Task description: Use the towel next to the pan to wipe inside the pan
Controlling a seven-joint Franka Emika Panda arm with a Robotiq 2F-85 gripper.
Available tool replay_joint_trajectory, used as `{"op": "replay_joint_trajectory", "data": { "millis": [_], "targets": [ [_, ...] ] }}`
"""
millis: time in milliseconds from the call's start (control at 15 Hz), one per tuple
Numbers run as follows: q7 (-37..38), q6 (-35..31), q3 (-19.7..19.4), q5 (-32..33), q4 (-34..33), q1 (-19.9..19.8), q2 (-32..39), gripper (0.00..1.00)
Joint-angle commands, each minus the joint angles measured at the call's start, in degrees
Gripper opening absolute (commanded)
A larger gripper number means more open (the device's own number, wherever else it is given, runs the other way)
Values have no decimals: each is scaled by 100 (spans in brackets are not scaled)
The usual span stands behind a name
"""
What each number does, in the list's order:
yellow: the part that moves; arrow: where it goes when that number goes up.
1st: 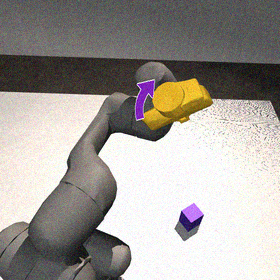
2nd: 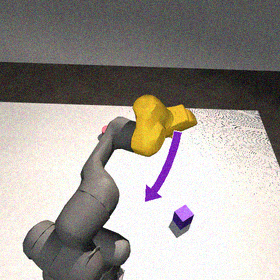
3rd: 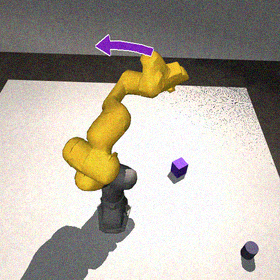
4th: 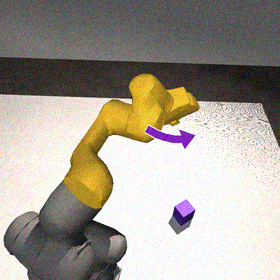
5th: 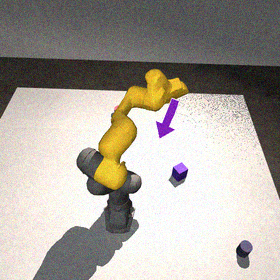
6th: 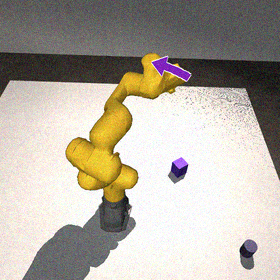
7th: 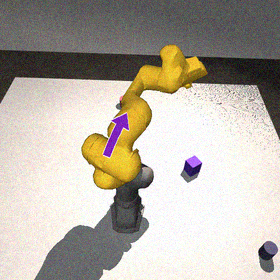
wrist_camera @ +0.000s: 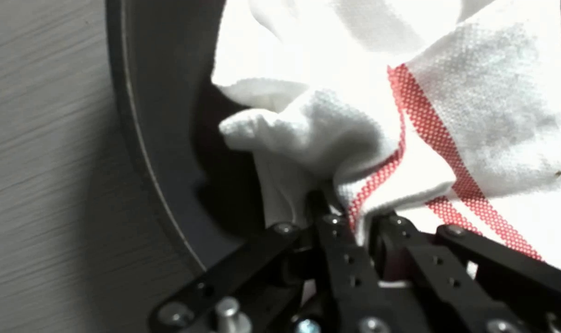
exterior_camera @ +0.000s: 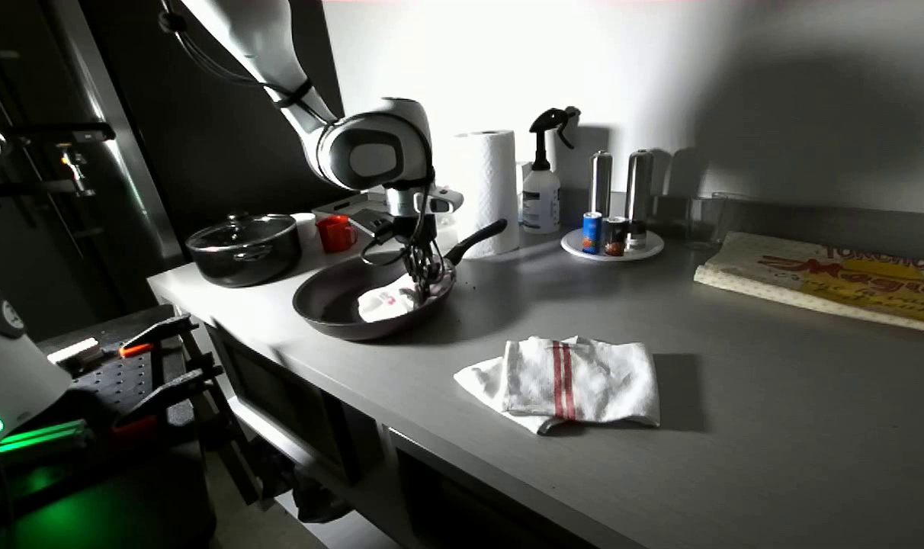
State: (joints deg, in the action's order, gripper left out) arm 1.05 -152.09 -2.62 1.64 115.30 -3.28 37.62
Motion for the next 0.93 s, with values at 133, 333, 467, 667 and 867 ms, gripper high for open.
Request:
{"op": "replay_joint_trajectory", "data": {
  "millis": [133,333,467,667,867],
  "targets": [
    [-63,-181,202,-39,35,150,39,3],
    [-130,-231,327,43,163,313,4,3],
    [-271,-222,461,61,307,383,-53,3],
    [-586,-244,661,119,692,450,-253,3],
    [-895,-283,825,122,1095,429,-479,3]
  ]
}}
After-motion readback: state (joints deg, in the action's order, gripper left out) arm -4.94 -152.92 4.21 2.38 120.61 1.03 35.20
